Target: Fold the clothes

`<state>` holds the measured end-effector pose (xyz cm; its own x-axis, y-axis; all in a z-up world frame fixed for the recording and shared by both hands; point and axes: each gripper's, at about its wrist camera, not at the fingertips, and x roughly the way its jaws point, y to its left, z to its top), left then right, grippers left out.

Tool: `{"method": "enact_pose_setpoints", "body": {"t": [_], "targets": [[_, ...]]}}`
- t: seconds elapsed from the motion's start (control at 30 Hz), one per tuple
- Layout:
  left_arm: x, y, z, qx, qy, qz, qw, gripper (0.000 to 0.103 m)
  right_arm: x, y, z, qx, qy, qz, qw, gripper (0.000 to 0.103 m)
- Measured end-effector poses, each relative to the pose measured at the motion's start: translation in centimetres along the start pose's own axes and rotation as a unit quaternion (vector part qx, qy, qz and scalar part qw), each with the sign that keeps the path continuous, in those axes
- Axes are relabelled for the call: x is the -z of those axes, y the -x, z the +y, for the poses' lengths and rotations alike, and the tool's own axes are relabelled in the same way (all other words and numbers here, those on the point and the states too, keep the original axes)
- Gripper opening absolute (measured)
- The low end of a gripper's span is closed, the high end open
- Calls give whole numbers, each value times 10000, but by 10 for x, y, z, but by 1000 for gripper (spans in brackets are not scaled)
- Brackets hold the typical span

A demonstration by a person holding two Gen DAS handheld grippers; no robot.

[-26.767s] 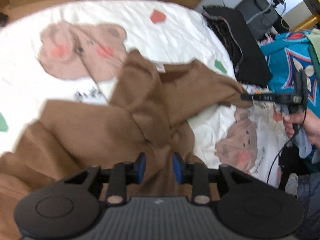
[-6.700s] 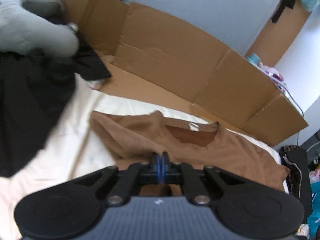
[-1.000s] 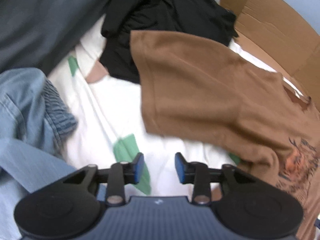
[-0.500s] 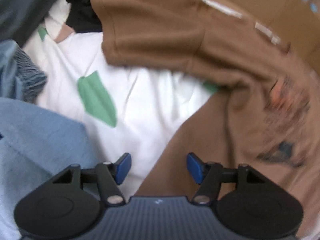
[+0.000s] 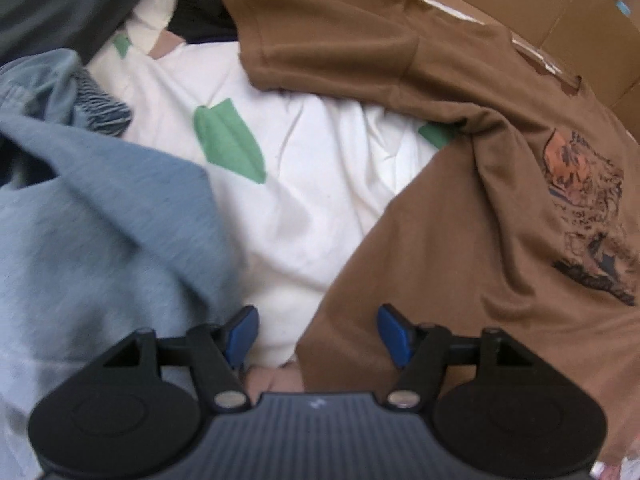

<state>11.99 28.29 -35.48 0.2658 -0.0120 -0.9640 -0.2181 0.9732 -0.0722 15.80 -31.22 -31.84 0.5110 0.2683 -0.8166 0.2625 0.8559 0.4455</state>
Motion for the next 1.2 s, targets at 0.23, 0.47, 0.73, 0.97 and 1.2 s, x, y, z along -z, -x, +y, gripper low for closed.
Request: {"method": "enact_pose_setpoints", "body": {"t": [0.23, 0.47, 0.73, 0.97, 1.2], "targets": [[16, 19, 17, -59, 163, 42, 9998, 69, 16, 28, -14, -14, 10, -72, 10000, 46], [27, 26, 19, -67, 298, 61, 9995, 69, 55, 44, -26, 26, 155, 353, 9993, 46], [37, 13, 21, -39, 435, 164, 9989, 72, 113, 24, -22, -97, 420, 1296, 9906, 47], [32, -9, 7, 179, 504, 135, 9985, 72, 154, -8, -2, -347, 751, 1891, 9785, 50], [26, -16, -8, 263, 445, 95, 9986, 47, 164, -19, 16, -581, 1028, 1834, 9759, 36]]}}
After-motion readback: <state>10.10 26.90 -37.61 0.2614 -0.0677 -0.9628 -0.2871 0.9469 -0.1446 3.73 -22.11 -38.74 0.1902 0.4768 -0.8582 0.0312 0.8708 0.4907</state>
